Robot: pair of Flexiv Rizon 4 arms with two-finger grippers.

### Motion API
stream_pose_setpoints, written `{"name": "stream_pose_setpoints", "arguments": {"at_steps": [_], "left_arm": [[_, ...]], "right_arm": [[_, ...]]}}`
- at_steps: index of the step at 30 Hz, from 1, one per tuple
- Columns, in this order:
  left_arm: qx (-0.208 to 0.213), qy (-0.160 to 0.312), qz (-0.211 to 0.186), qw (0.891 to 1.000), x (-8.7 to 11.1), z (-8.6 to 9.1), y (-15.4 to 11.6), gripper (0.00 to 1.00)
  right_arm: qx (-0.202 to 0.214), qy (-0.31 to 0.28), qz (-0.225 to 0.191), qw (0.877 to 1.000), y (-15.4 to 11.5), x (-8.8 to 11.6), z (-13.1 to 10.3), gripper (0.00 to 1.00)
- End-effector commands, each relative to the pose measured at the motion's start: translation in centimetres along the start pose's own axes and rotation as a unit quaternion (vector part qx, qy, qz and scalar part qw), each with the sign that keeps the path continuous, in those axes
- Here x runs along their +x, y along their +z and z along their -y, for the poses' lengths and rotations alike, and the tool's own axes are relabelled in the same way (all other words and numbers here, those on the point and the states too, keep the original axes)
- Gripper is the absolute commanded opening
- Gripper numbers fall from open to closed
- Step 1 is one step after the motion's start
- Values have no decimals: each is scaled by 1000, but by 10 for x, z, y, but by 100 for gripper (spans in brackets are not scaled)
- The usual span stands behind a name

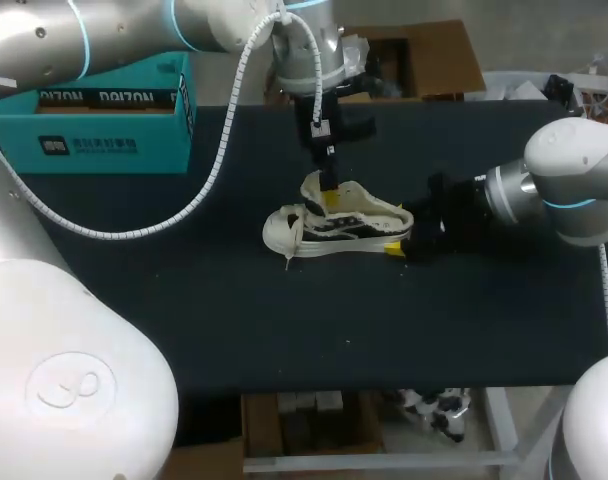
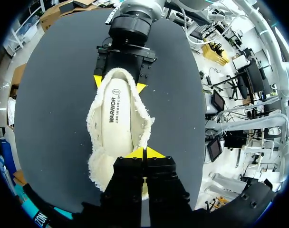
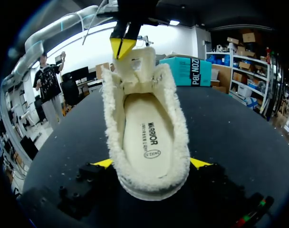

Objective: Open the shoe tongue, take the insole out of the shoe, put the insole back into the shoe, and pack the shoe into the shoebox

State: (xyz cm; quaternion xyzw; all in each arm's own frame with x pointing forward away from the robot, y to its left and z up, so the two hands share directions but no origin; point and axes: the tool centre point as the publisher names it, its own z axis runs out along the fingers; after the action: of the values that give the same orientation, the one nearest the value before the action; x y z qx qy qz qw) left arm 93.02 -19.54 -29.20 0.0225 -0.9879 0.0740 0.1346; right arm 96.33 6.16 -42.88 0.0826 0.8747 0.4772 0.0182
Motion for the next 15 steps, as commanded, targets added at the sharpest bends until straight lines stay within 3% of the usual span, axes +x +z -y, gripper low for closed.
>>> {"name": "stream_pose_setpoints", "arguments": {"at_steps": [1, 6, 15], "left_arm": [[-6, -4, 18, 1000, -2, 5, 3, 0], [-8, -3, 27, 1000, -20, 20, 24, 0], [9, 12, 3, 1000, -39, 16, 60, 0]], "right_arm": [[-2, 0, 0, 1000, 1, -1, 5, 0], [-2, 0, 0, 1000, 1, -1, 5, 0], [-2, 0, 0, 1000, 1, -1, 5, 0]]}}
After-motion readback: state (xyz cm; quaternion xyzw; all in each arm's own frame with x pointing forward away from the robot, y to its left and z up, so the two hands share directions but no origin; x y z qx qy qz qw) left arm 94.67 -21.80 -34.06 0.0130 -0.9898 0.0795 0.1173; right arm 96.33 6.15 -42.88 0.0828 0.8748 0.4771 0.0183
